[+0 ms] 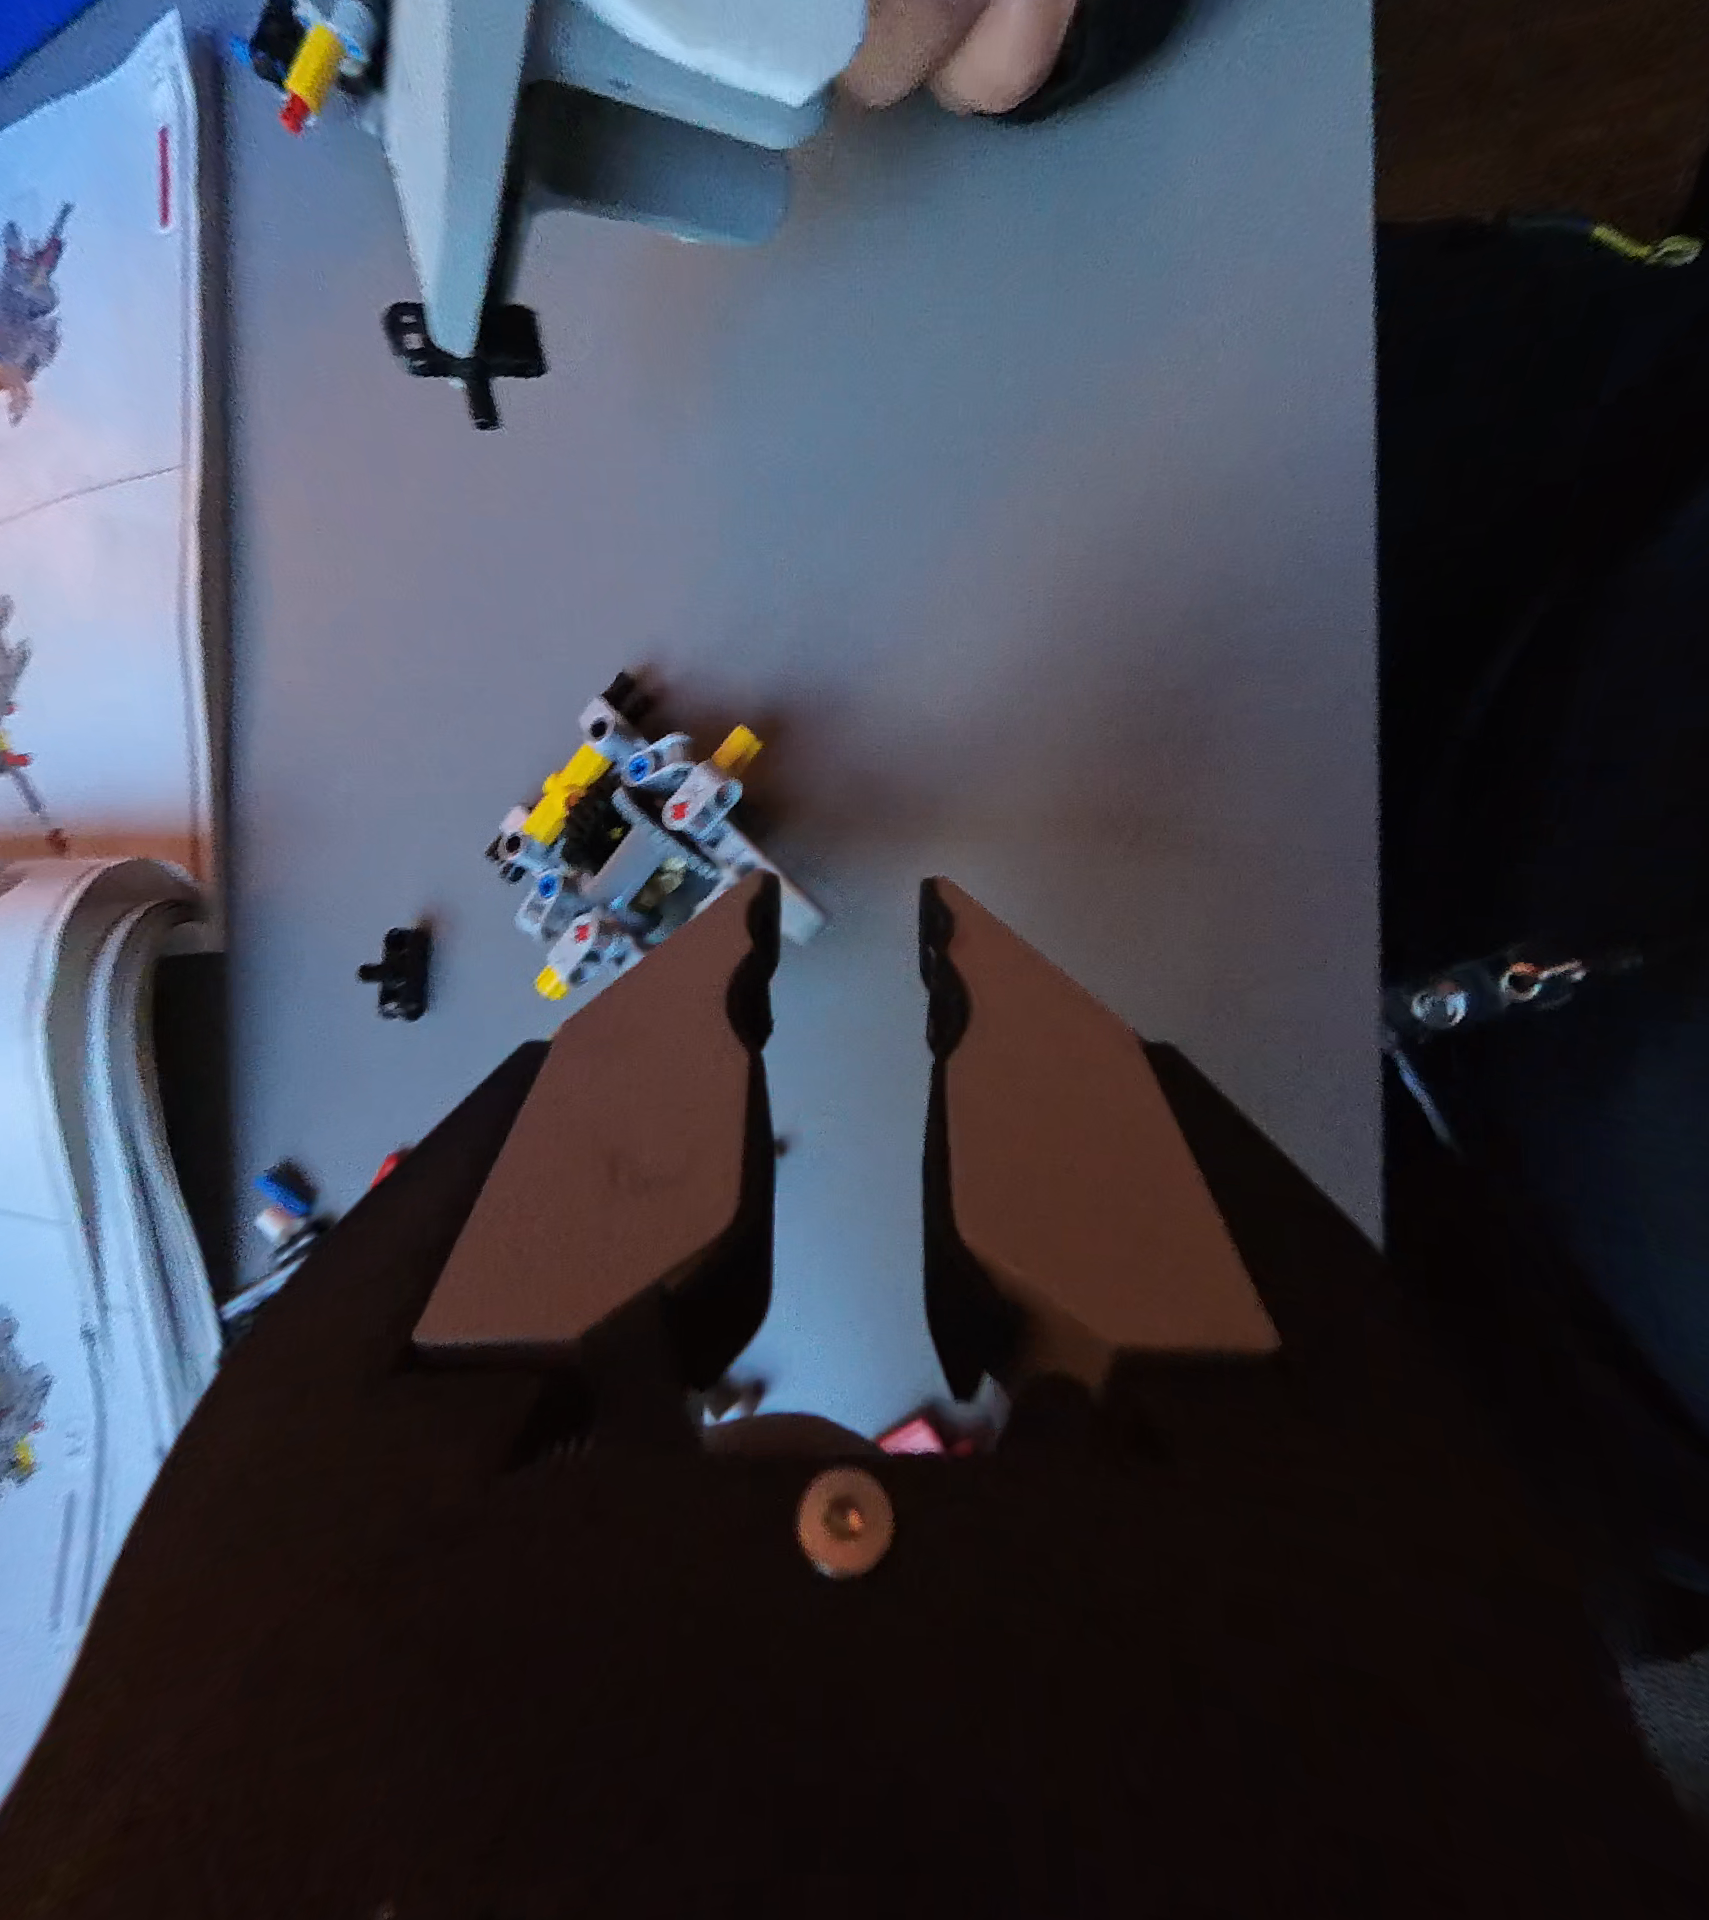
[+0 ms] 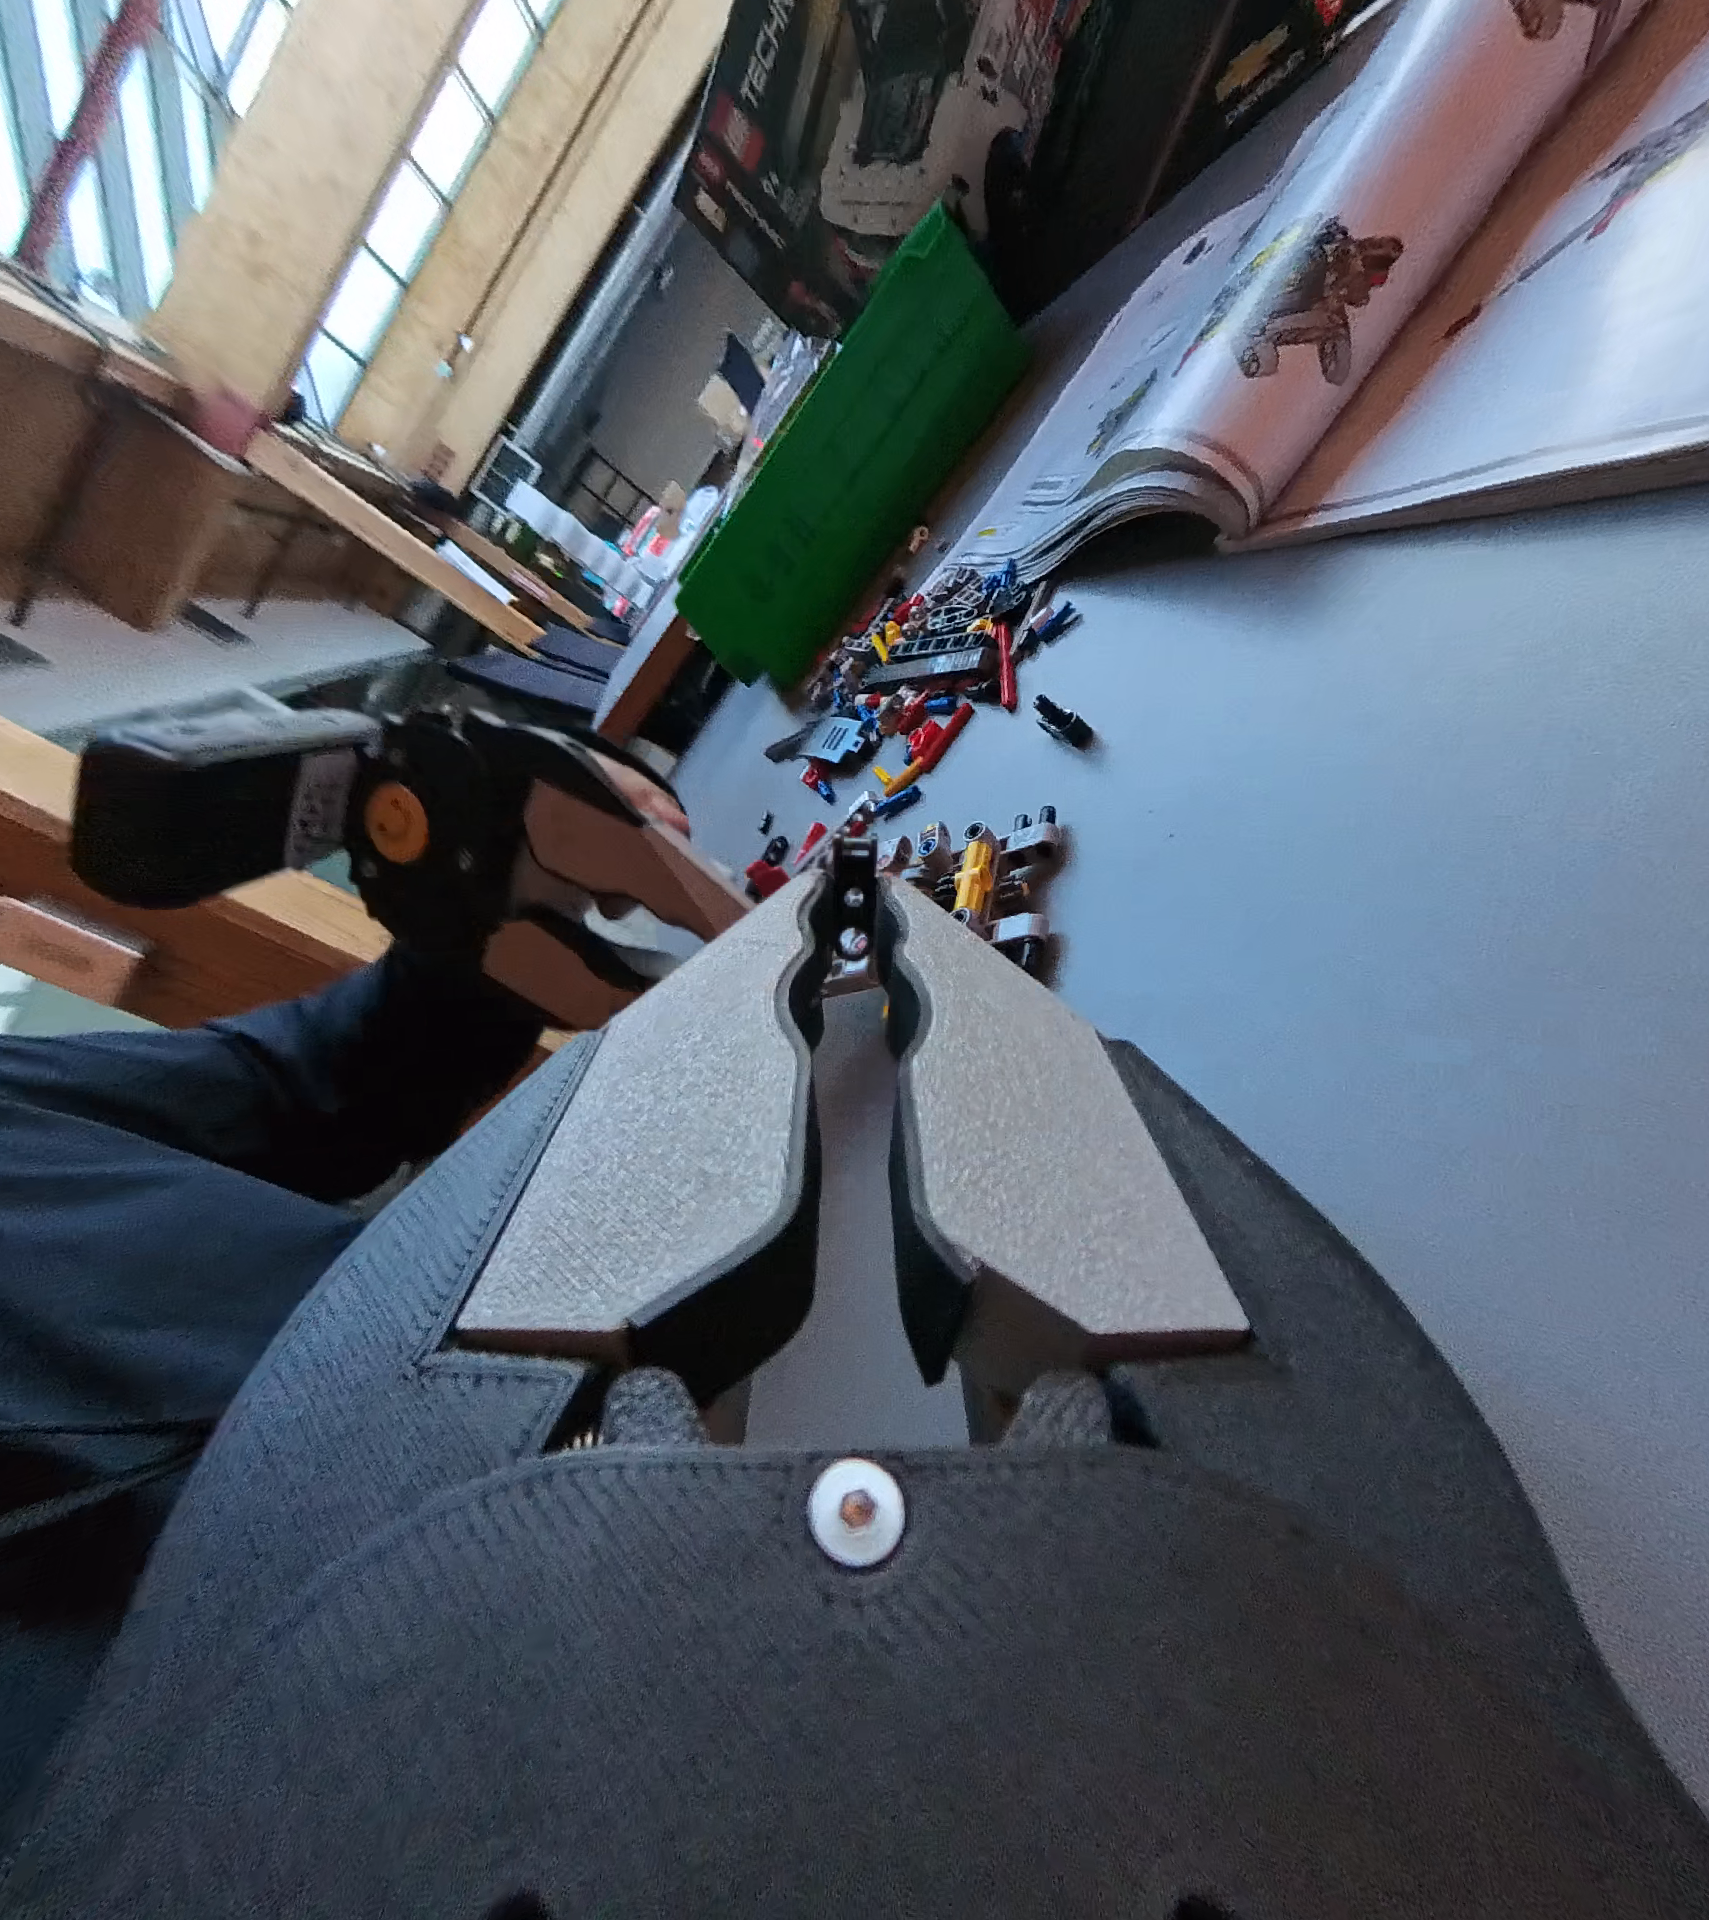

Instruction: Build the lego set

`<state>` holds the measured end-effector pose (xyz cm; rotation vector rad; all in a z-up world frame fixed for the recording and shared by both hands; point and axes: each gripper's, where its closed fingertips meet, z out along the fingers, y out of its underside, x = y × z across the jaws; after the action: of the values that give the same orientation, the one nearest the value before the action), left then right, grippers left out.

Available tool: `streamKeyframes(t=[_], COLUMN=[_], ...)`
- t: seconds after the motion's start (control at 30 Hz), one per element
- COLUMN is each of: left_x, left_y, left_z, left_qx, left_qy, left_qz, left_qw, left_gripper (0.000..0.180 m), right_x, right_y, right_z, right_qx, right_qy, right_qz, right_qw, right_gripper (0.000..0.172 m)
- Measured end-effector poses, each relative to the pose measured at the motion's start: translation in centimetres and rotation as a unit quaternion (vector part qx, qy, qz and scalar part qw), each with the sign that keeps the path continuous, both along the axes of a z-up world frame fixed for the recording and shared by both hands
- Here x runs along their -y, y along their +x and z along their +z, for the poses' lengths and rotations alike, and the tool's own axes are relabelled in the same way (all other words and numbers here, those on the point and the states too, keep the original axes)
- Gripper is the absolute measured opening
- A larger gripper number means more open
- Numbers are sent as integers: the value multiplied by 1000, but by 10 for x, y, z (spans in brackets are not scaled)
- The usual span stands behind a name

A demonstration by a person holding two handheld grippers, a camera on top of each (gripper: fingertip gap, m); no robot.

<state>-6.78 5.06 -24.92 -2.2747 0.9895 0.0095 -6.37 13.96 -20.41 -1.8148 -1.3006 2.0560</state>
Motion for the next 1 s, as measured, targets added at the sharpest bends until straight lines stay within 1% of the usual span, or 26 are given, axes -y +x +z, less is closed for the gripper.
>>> streamKeyframes(t=[0.07, 0.13, 0.17, 0.2, 0.27, 0.37, 0.43, 0.47, 0.53, 0.57, 0.6, 0.63, 0.67, 0.7, 0.73, 0.8, 0.87, 0.9, 1.0], left_x=[-4, -5, -6, -7, -9, -10, -8, -9, -11, -13, -16, -20, -22, -21, -19, -20, -23, -26, -38], left_y=[-1, -11, -17, -17, -13, -5, -6, -8, -11, -14, -21, -32, -45, -53, -55, -49, -42, -38, -31], left_z=[-7, -17, -19, -18, -19, -20, -19, -12, 13, 25, 31, 30, 21, 12, 6, 5, 5, 3, -8], left_qx=[-19, -62, -78, -74, -43, 47, 78, 88, 112, 128, 148, 160, 159, 159, 170, 196, 205, 207, 197], left_qy=[8, 8, 16, 26, 30, 20, 9, 16, 43, 52, 49, 28, -7, -41, -66, -68, -63, -67, -84], left_qz=[22, 53, 76, 93, 123, 162, 173, 177, 185, 194, 216, 253, 287, 310, 320, 324, 323, 322, 314], left_qw=[1000, 997, 994, 993, 991, 985, 982, 980, 975, 971, 964, 954, 945, 936, 930, 923, 922, 922, 925], left_gripper=[19, 20, 24, 23, 20, 21, 22, 24, 28, 33, 54, 96, 111, 102, 97, 95, 84, 83, 63], right_x=[0, 3, 3, 3, 4, 10, 14, 16, 15, 15, 14, 13, 12, 11, 11, 11, 12, 12, 12], right_y=[1, 1, 1, 0, -1, -2, -3, -3, -3, -3, -4, -4, -4, -5, -6, -6, -6, -6, -7], right_z=[0, -3, -4, -6, -8, -11, -16, -18, -18, -17, -17, -17, -17, -17, -18, -18, -18, -19, -21], right_qx=[1, 11, 15, 19, 25, 28, 38, 44, 44, 42, 42, 42, 42, 43, 44, 44, 42, 45, 51], right_qy=[-14, -19, -17, -12, 4, 46, 72, 81, 85, 80, 75, 71, 71, 75, 82, 100, 115, 118, 114], right_qz=[2, 10, 9, 5, 0, 4, 8, 9, 7, 5, 5, 4, 1, -2, -5, -12, -17, -17, -14], right_qw=[1000, 1000, 1000, 1000, 1000, 999, 997, 996, 995, 996, 996, 997, 997, 996, 996, 994, 992, 992, 992], right_gripper=[4, 4, 4, 4, 4, 4, 4, 4, 4, 4, 4, 4, 4, 4, 4, 4, 4, 4, 5])
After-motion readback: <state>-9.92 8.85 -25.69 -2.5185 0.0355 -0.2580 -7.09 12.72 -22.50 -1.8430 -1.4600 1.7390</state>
